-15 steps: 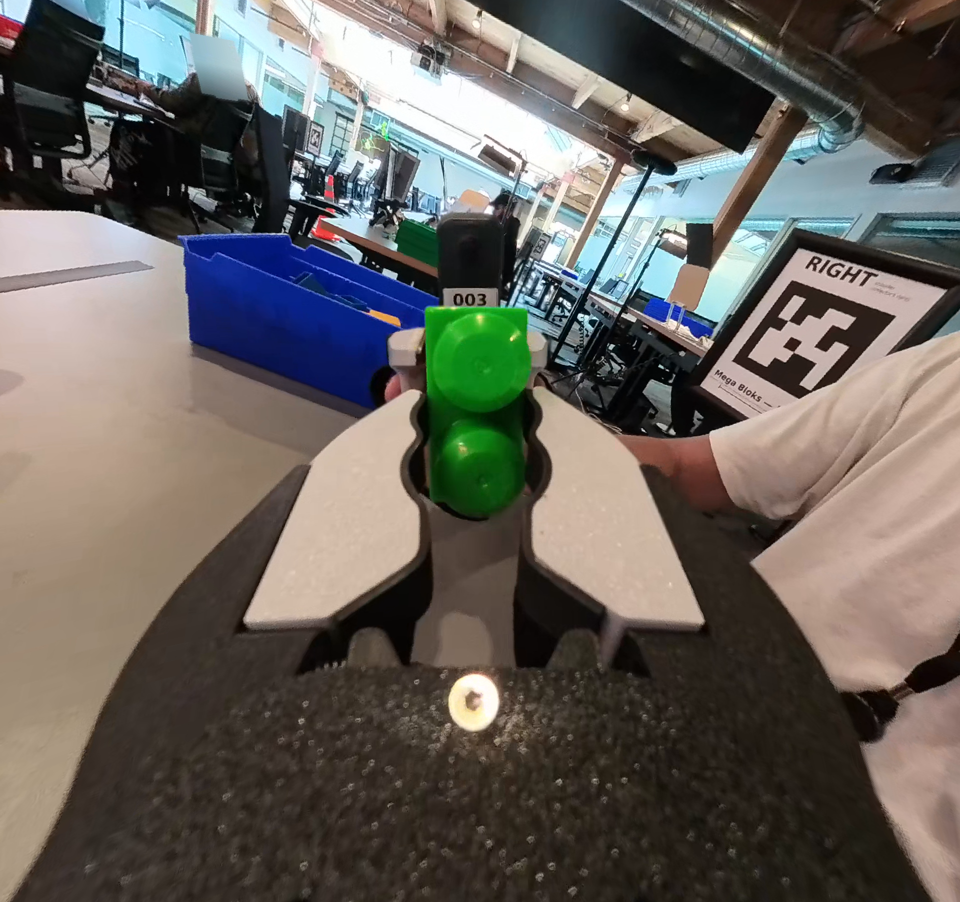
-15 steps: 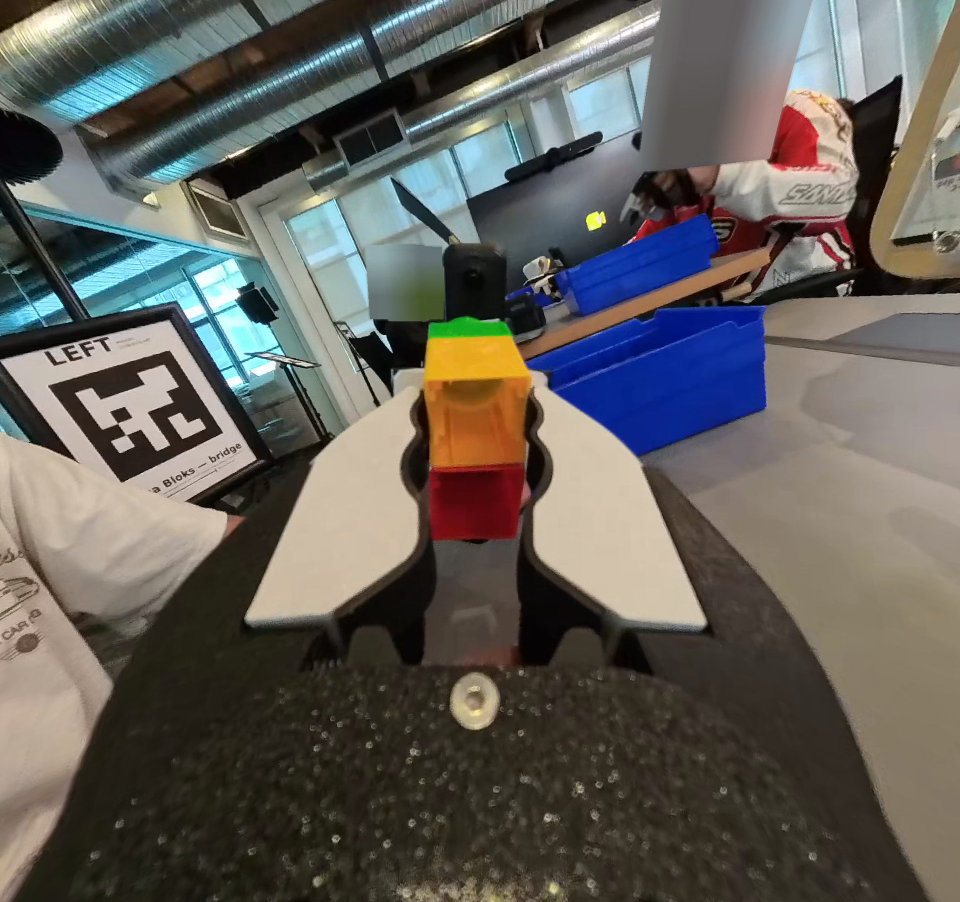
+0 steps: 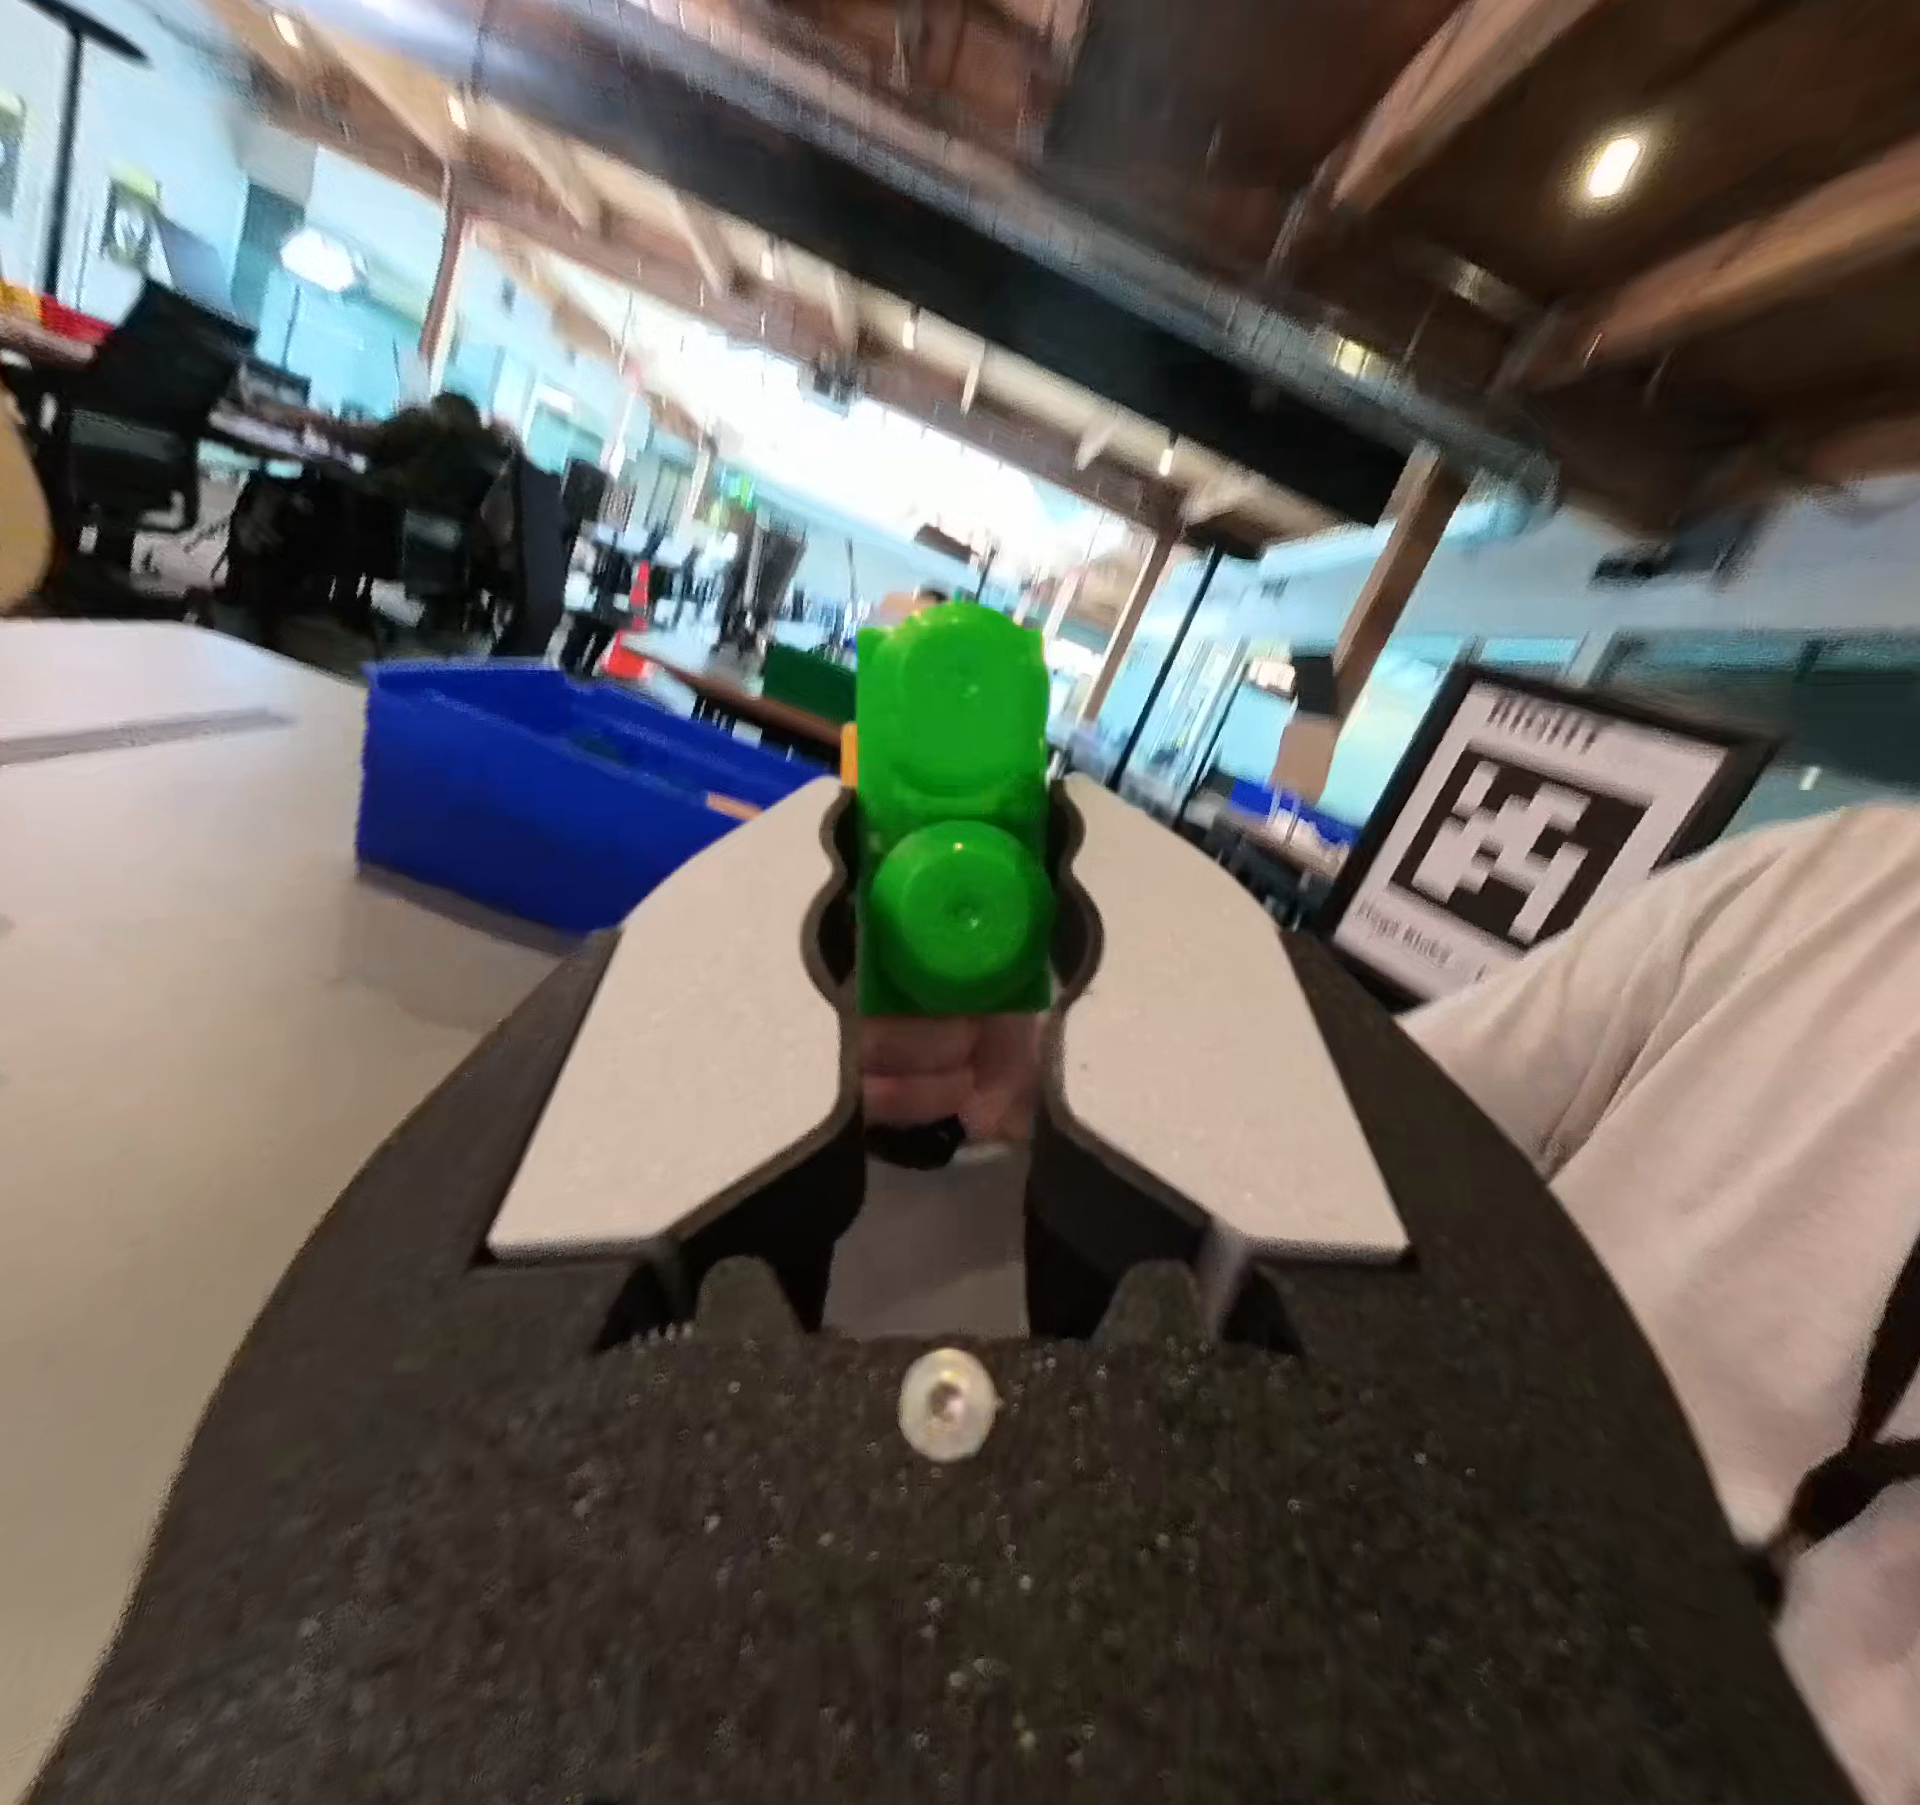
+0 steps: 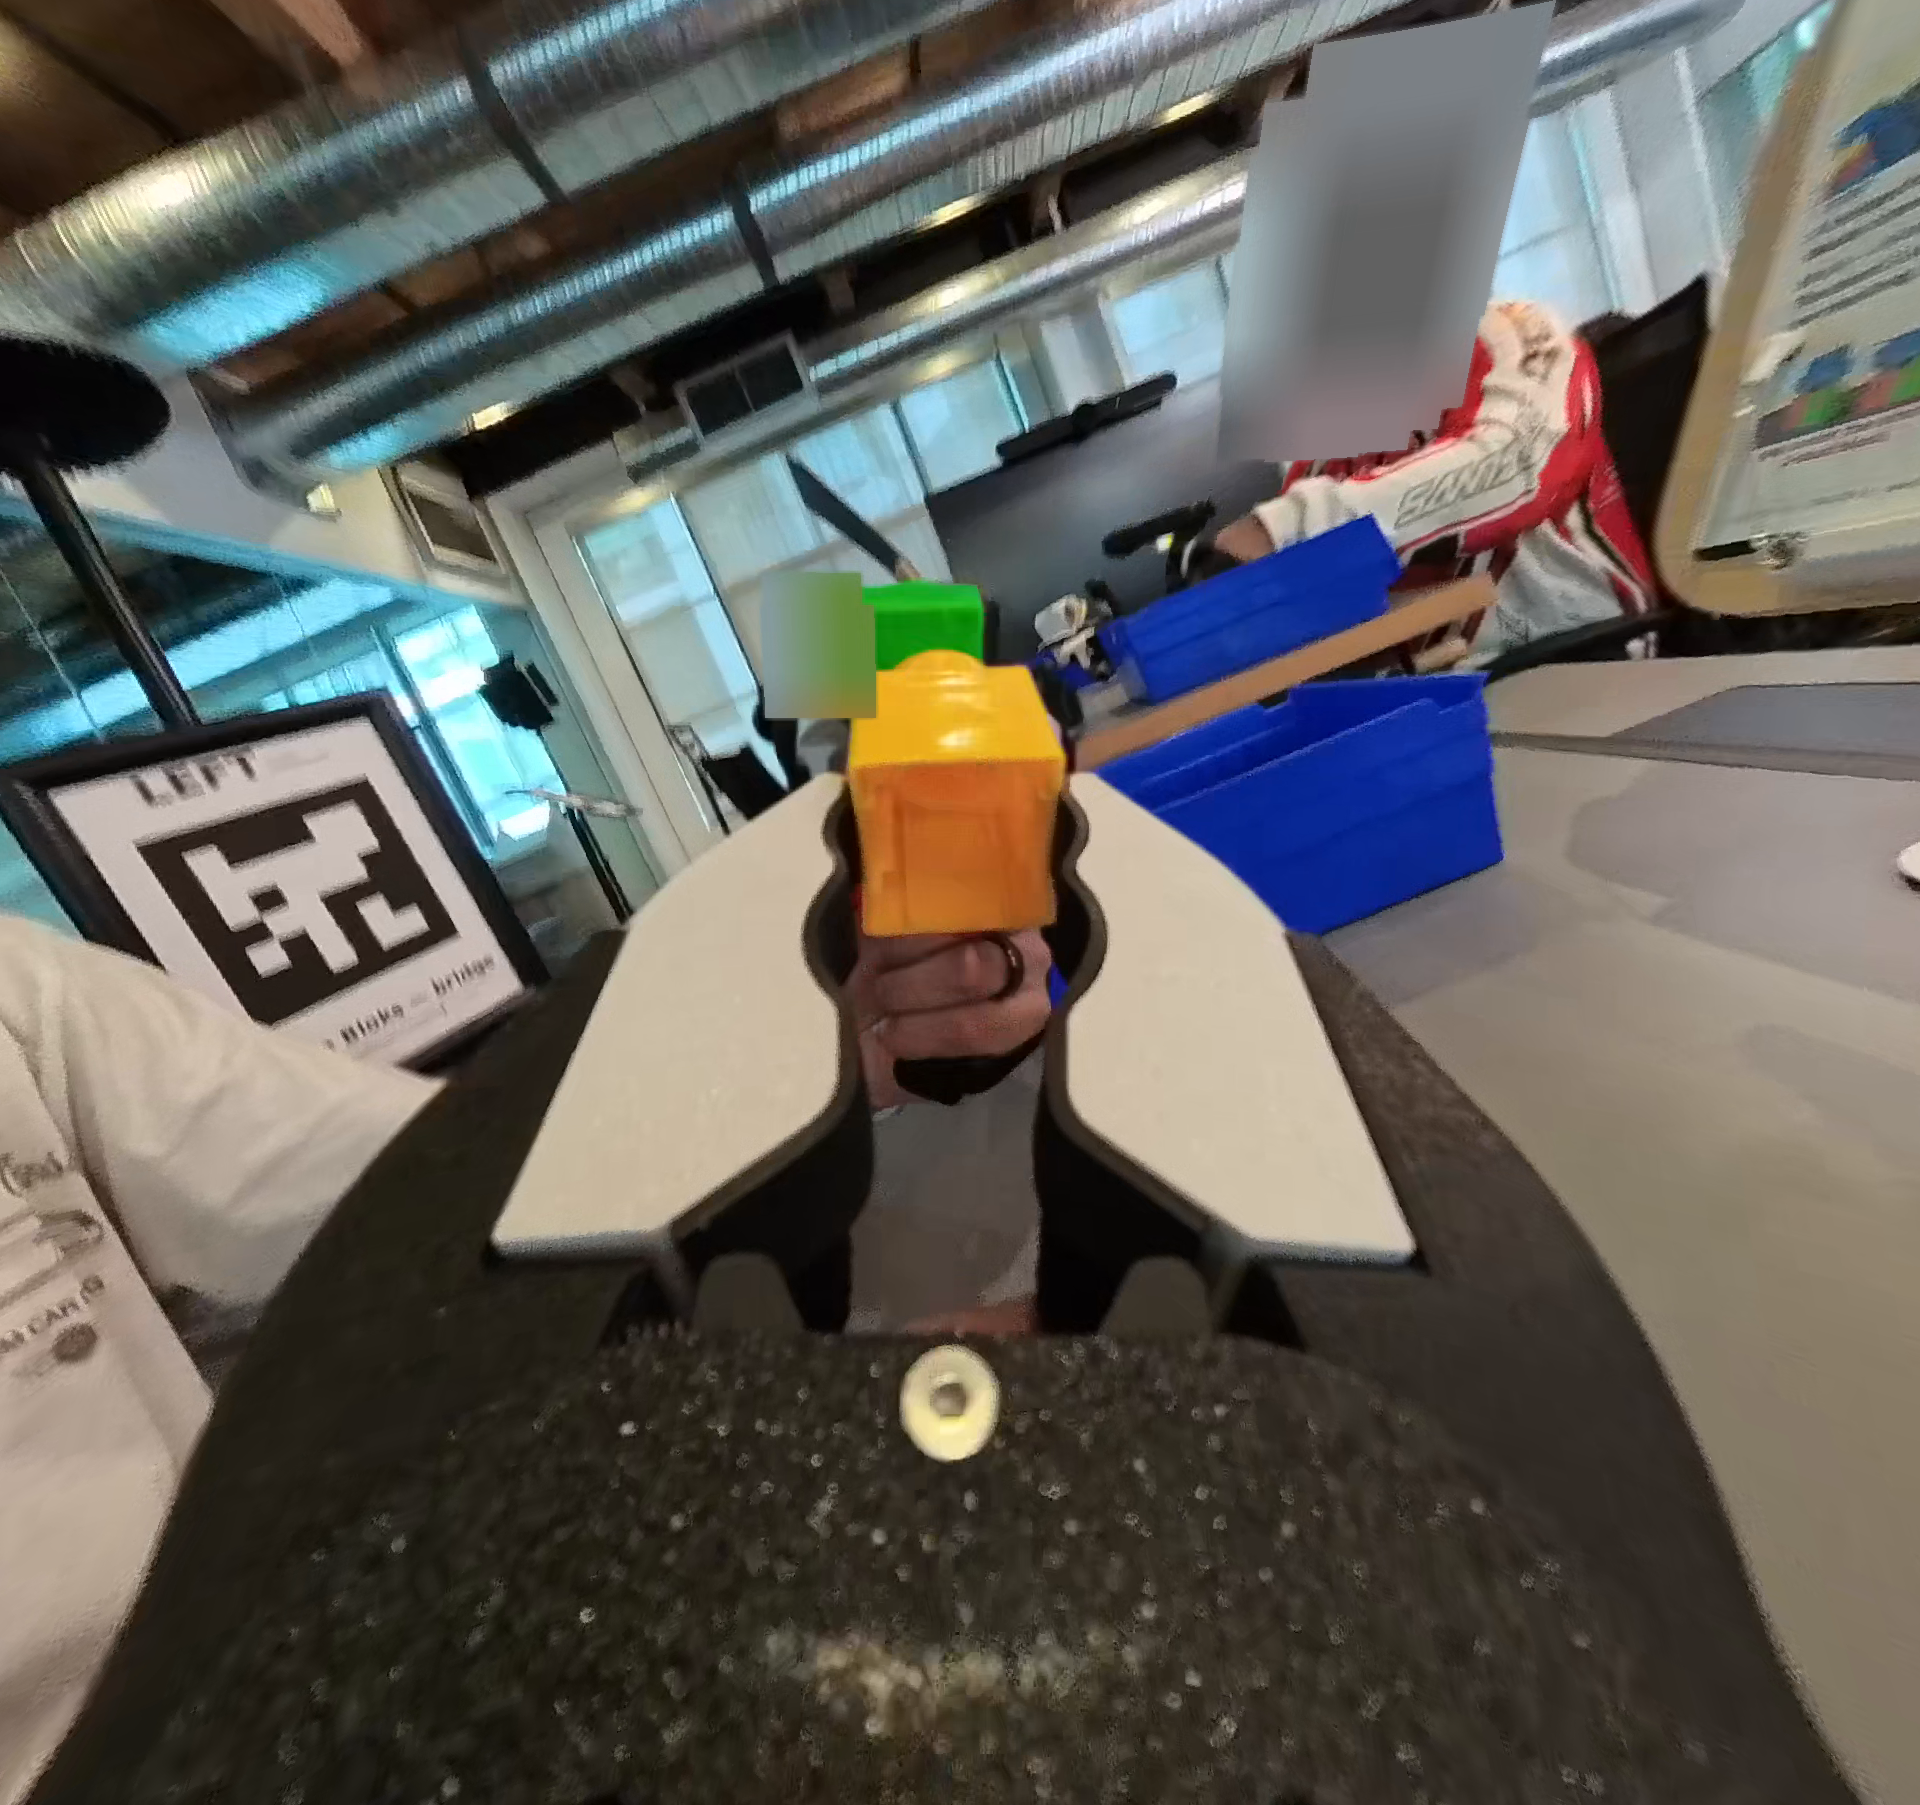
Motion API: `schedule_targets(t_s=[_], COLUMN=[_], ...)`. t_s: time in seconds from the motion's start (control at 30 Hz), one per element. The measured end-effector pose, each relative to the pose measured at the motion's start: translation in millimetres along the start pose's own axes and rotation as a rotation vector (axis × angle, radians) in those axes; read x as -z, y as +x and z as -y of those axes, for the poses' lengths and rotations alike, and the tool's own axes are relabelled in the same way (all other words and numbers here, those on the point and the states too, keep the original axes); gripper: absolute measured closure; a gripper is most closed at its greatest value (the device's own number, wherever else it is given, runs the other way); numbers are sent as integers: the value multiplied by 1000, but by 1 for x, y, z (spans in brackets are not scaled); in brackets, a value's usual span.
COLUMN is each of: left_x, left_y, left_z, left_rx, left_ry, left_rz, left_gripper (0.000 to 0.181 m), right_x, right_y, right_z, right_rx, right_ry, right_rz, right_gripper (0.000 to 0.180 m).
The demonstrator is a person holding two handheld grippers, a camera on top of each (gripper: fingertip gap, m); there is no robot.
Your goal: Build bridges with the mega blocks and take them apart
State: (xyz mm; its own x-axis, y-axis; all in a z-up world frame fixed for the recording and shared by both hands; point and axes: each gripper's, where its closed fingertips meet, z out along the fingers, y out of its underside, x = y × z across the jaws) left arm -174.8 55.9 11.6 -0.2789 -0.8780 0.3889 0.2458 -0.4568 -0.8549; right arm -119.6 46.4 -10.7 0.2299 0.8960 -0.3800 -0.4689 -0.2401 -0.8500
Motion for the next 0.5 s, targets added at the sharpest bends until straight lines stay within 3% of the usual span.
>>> schedule_targets(t_s=[0.13,0.27,0.37,0.5], left_x=[32,39,37,46], left_y=[-6,-8,-21,-39], left_z=[30,23,3,-35], left_rx=[-40,-104,-169,-303], left_ry=[62,-26,-119,-230], left_rz=[61,136,316,617], left_gripper=[147,147,147,147], right_x=[31,49,45,48], right_y=[6,8,9,15], right_z=[17,19,12,-13], right_rx=[3,14,67,191], right_ry=[47,52,4,-91], right_rz=[-50,-93,-148,-341], right_gripper=[145,145,145,144])
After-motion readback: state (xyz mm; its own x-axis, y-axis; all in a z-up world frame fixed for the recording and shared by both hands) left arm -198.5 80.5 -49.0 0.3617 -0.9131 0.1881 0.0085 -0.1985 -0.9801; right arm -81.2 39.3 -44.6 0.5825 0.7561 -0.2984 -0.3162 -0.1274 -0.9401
